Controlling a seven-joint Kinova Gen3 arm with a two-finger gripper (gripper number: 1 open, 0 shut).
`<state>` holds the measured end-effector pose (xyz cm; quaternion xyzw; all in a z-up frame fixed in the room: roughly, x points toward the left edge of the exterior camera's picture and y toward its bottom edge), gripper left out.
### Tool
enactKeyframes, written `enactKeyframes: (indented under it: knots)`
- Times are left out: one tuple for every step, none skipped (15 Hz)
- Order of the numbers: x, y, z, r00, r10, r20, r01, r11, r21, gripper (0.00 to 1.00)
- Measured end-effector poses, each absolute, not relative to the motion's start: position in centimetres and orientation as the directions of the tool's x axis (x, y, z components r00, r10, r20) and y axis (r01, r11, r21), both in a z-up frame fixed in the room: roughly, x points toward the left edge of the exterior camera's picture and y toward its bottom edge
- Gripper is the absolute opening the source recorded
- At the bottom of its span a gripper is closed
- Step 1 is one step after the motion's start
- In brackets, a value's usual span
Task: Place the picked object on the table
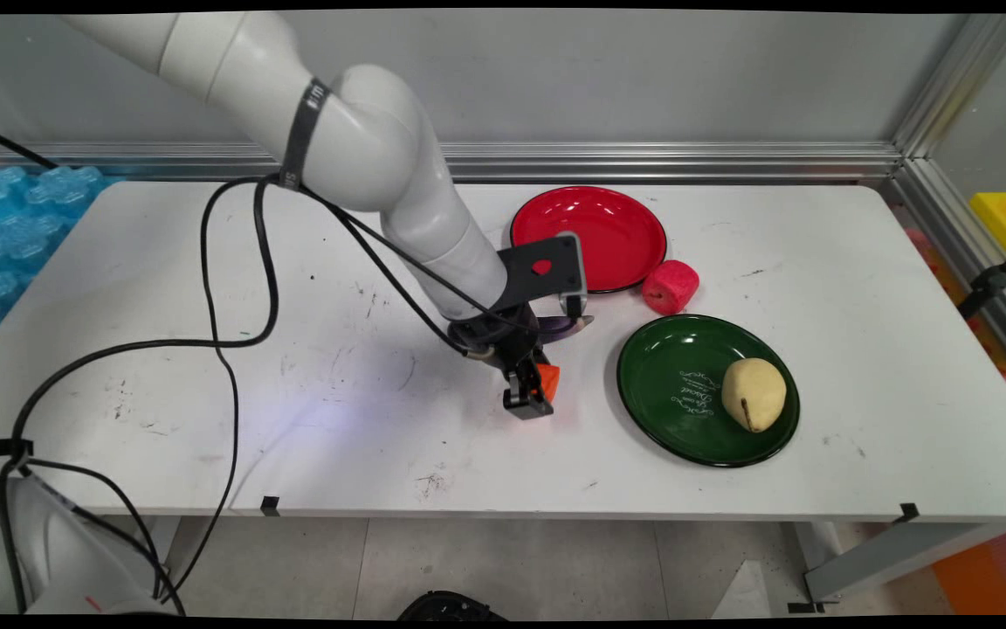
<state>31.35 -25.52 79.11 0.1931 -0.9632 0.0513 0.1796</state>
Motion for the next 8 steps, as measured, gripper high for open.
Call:
enactKeyframes:
  knots:
    - [31.33, -25.49, 78.72, -0.862, -0.354, 0.363, -0.390, 0.920, -0.029, 0.00]
    - [31.32, -25.47, 78.44, -0.863, -0.354, 0.362, -0.389, 0.921, -0.028, 0.00]
    - [31.33, -25.44, 78.25, -0.863, -0.352, 0.361, -0.388, 0.921, -0.028, 0.00]
    - [31.34, -25.41, 78.10, -0.864, -0.349, 0.362, -0.384, 0.923, -0.027, 0.00]
    - [31.36, -25.38, 78.03, -0.865, -0.346, 0.363, -0.381, 0.924, -0.028, 1.00]
    - [31.40, -25.36, 78.03, -0.865, -0.344, 0.364, -0.380, 0.925, -0.029, 1.00]
    - [31.43, -25.34, 78.06, -0.866, -0.341, 0.367, -0.377, 0.926, -0.029, 1.00]
    - [31.44, -25.31, 78.16, -0.866, -0.338, 0.369, -0.374, 0.927, -0.030, 1.00]
